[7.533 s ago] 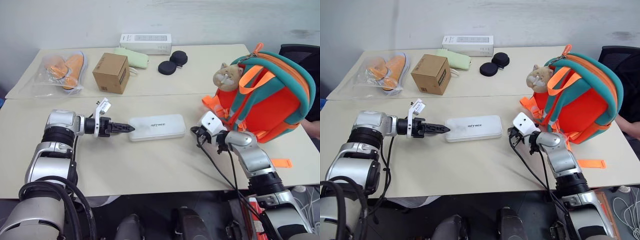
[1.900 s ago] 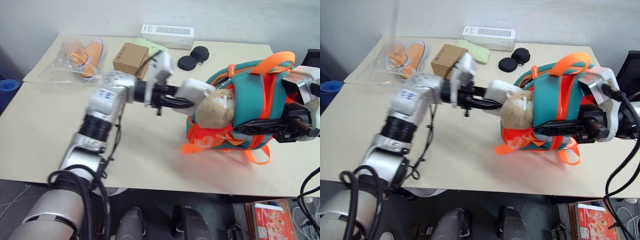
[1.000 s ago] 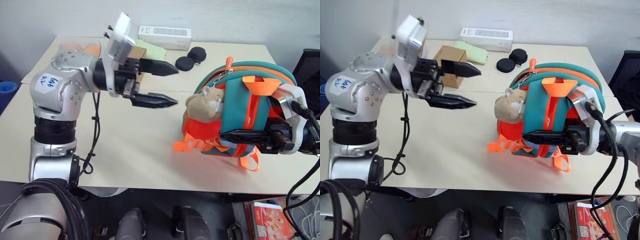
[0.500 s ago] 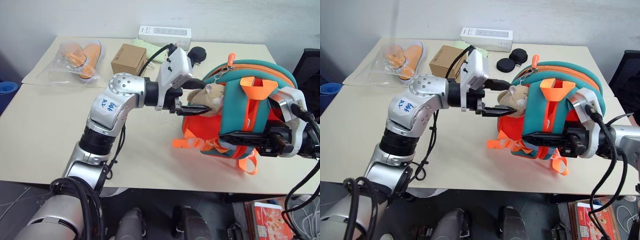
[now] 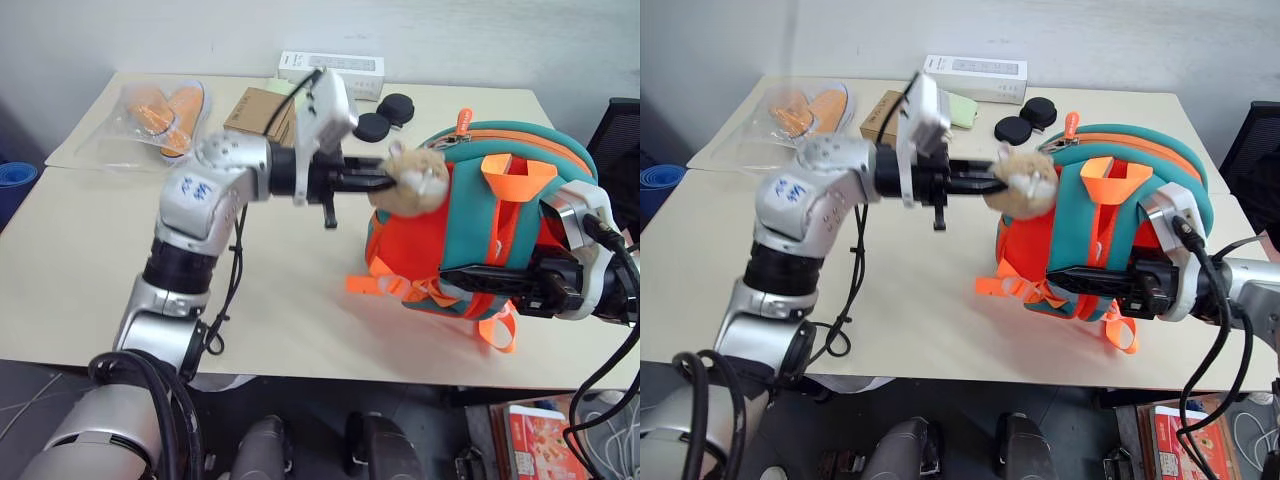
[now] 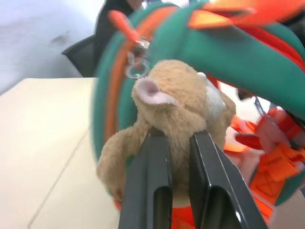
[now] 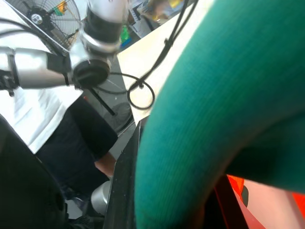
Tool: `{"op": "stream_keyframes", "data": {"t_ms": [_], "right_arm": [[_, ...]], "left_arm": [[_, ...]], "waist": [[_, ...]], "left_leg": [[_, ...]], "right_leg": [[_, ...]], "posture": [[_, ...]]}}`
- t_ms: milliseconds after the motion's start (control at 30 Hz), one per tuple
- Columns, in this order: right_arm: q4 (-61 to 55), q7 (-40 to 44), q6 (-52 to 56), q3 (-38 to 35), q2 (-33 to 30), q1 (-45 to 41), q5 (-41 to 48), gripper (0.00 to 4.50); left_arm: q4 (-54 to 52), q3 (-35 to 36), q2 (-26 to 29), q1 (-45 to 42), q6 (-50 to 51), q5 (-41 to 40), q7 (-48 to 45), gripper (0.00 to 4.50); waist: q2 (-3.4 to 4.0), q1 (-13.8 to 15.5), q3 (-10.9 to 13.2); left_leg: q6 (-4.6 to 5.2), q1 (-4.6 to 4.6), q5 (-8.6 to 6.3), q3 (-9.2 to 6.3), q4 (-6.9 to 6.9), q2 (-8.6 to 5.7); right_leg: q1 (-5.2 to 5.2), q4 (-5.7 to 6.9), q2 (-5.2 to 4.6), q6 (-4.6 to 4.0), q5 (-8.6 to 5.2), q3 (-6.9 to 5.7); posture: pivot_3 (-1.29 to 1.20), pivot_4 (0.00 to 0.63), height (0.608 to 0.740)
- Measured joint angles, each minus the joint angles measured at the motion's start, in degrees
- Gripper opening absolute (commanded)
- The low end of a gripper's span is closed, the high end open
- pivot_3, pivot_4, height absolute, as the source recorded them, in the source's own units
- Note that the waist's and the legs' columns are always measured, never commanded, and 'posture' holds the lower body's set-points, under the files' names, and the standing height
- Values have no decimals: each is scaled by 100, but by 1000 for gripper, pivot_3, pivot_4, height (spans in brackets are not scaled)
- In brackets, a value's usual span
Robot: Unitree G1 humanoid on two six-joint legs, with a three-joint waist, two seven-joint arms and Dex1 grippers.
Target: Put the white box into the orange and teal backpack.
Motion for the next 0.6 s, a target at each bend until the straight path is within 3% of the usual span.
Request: {"op": "stream_keyframes", "data": {"t_ms": [100, 300, 433, 600], "right_arm": [[-71, -21, -160, -9, 107, 245, -90, 0], [-135, -27, -366, -66, 122, 480, -110, 0], [-133, -81, -394, -84, 172, 478, -98, 0], [-118, -87, -411, -85, 187, 417, -88, 0]], "left_arm": [[309, 163, 575, -179, -346, 64, -318, 122], [452, -285, 1260, 730, -1371, 712, -929, 122], [410, -759, 1192, 1416, -2170, 1322, -867, 122], [874, -1208, 658, 1605, -2925, 2151, -206, 122]], "waist": [[3, -64, -2], [4, -103, -2], [4, -98, -2], [4, -42, -2]], "left_leg": [[-4, 8, -1, 6, -11, 1], [-3, 9, -1, 8, -2, -1], [-2, 5, -2, 4, -1, 0], [7, 5, -6, 3, 1, -2]], "right_leg": [[-1, -1, 4, 0, 0, -13], [0, 6, 3, 0, 0, -36], [0, 3, -6, -1, 0, -26], [1, 2, -10, 0, 0, -3]], "posture": [[0, 150, 740], [0, 150, 740], [0, 150, 740], [0, 150, 740]]}}
